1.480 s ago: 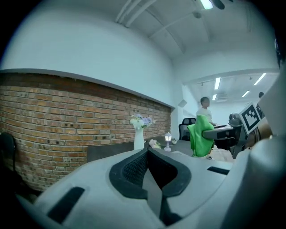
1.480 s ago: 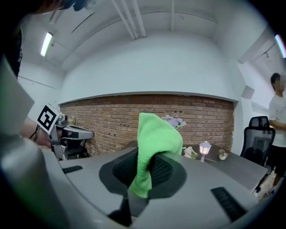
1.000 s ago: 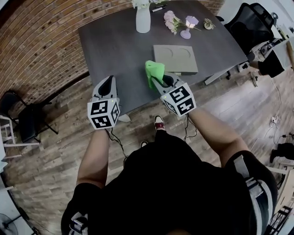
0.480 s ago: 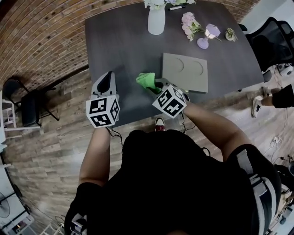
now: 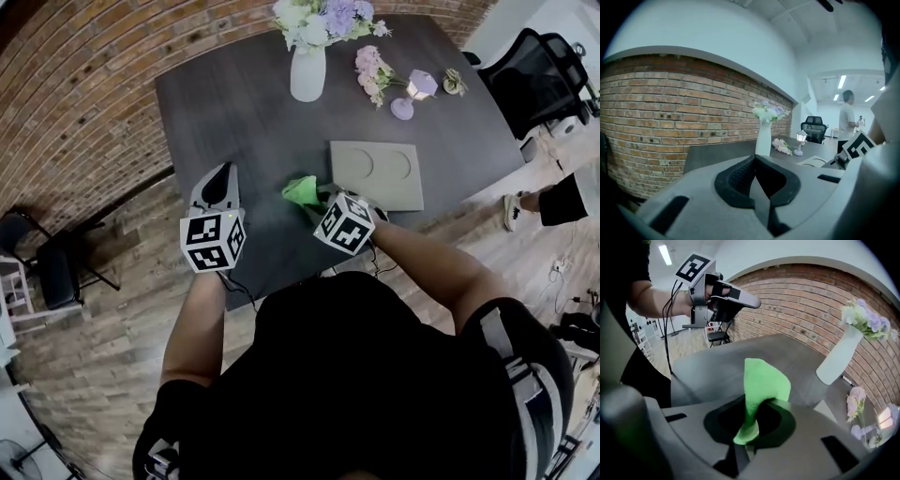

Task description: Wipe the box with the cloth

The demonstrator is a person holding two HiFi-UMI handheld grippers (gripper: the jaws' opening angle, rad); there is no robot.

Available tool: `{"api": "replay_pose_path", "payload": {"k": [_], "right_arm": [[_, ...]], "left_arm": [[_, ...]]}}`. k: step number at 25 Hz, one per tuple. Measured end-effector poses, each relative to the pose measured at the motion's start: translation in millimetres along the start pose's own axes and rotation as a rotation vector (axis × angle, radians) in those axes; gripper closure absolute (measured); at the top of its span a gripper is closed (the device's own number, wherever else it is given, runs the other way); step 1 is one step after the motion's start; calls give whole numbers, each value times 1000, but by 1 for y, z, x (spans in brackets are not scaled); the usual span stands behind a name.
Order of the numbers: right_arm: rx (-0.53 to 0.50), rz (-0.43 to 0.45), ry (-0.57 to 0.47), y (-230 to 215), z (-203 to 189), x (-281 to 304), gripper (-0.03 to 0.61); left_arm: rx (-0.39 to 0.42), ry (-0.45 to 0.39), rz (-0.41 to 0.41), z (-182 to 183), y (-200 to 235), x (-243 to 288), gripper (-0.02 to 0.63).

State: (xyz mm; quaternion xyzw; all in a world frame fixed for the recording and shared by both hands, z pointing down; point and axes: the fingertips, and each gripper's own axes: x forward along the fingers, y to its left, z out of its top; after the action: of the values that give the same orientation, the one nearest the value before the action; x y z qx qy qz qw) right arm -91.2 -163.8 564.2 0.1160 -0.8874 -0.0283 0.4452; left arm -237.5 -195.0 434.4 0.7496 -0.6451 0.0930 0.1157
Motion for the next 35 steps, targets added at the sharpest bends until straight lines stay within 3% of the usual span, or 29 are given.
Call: {"api": "replay_pose_path", "payload": {"k": [12,22,35], "right_arm": [[-76,29,85,-44,-11,10,535],[-111,-26,82,-121,0,37,535],[-34,-122,73,-213,-1,50,535]], "left_arm": [[-1,24,-83,-2,-27,30,604],[-15,63,38,-10,-6,10,604],[-7,101,118,-12,-13,4,604]]}}
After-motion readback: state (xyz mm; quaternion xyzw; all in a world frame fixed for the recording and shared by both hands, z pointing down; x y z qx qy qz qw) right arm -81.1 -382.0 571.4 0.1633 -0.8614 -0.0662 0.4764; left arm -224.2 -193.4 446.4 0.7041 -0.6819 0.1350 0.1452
